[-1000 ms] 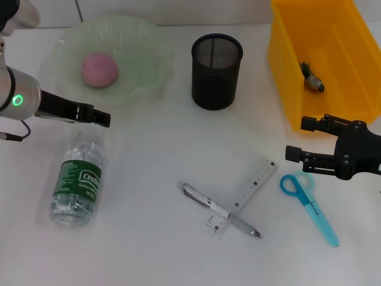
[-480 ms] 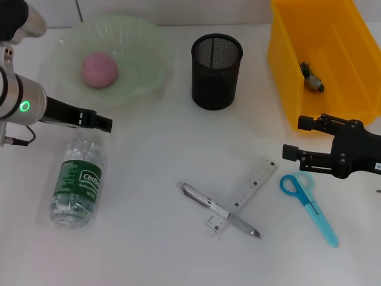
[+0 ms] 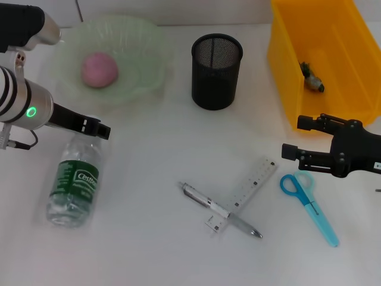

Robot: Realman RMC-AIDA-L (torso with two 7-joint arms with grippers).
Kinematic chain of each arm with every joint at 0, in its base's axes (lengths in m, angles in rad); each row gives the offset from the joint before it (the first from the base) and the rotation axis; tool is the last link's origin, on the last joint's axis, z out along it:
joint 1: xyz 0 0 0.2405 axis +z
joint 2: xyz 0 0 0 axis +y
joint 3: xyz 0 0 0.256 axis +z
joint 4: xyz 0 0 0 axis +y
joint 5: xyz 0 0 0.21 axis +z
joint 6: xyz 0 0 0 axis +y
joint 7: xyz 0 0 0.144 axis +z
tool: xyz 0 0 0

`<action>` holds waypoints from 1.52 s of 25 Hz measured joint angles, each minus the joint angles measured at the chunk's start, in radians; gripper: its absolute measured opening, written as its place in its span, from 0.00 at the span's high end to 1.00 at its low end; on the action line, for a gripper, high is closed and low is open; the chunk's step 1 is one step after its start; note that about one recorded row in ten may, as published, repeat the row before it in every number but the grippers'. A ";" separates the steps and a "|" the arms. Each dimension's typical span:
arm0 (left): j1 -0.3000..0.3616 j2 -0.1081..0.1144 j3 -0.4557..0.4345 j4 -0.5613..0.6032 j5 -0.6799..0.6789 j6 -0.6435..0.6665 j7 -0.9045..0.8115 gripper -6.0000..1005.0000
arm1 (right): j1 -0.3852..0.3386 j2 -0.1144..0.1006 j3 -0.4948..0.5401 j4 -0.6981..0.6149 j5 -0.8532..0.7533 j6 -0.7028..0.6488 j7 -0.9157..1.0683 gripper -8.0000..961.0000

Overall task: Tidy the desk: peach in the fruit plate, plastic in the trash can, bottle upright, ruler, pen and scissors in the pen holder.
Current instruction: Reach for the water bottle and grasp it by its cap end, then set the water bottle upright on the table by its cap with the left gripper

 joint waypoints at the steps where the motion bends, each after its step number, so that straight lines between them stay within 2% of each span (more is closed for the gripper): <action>1: -0.002 -0.001 0.003 -0.002 0.003 0.002 0.019 0.30 | 0.000 0.000 0.000 0.000 0.000 0.002 0.000 0.13; 9: 0.006 -0.002 0.024 0.029 0.006 0.016 0.029 0.52 | 0.001 0.000 0.000 0.007 0.000 0.005 0.012 0.13; 13: 0.009 -0.002 0.029 0.044 0.005 0.028 0.047 0.55 | 0.004 -0.001 0.001 0.015 0.000 0.005 0.012 0.13; 15: 0.042 -0.002 0.029 0.138 -0.029 0.064 0.101 0.56 | 0.004 -0.001 0.001 0.016 0.000 0.005 0.014 0.13; 18: 0.068 -0.001 0.025 0.195 -0.068 0.079 0.135 0.56 | 0.003 -0.001 0.002 0.016 0.000 0.005 0.016 0.13; 19: 0.107 0.001 0.013 0.267 -0.133 0.097 0.209 0.56 | 0.003 -0.001 0.002 0.016 0.000 0.005 0.017 0.13; 21: 0.121 0.001 0.008 0.287 -0.152 0.100 0.239 0.55 | 0.002 -0.002 0.002 0.016 0.000 0.005 0.023 0.13; 22: 0.161 0.002 0.001 0.337 -0.201 0.105 0.325 0.55 | 0.003 -0.002 0.002 0.013 0.000 0.005 0.033 0.13; 23: 0.161 0.002 0.001 0.337 -0.201 0.105 0.325 0.55 | 0.003 -0.002 0.002 0.013 0.000 0.005 0.033 0.13; 25: 0.206 0.003 -0.001 0.383 -0.248 0.104 0.411 0.55 | 0.003 -0.003 0.002 0.010 0.000 0.003 0.040 0.13; 27: 0.264 0.002 -0.030 0.423 -0.362 0.086 0.533 0.54 | 0.004 -0.003 0.001 0.008 0.000 0.002 0.045 0.13; 28: 0.264 0.002 -0.030 0.423 -0.362 0.086 0.533 0.54 | 0.004 -0.003 0.001 0.008 0.000 0.002 0.045 0.13; 32: 0.314 0.000 -0.105 0.402 -0.547 0.068 0.706 0.54 | 0.012 -0.005 0.002 0.002 0.000 -0.003 0.064 0.13; 38: 0.336 0.001 -0.159 0.354 -0.658 0.061 0.792 0.53 | 0.015 -0.005 0.001 -0.012 0.000 -0.015 0.080 0.13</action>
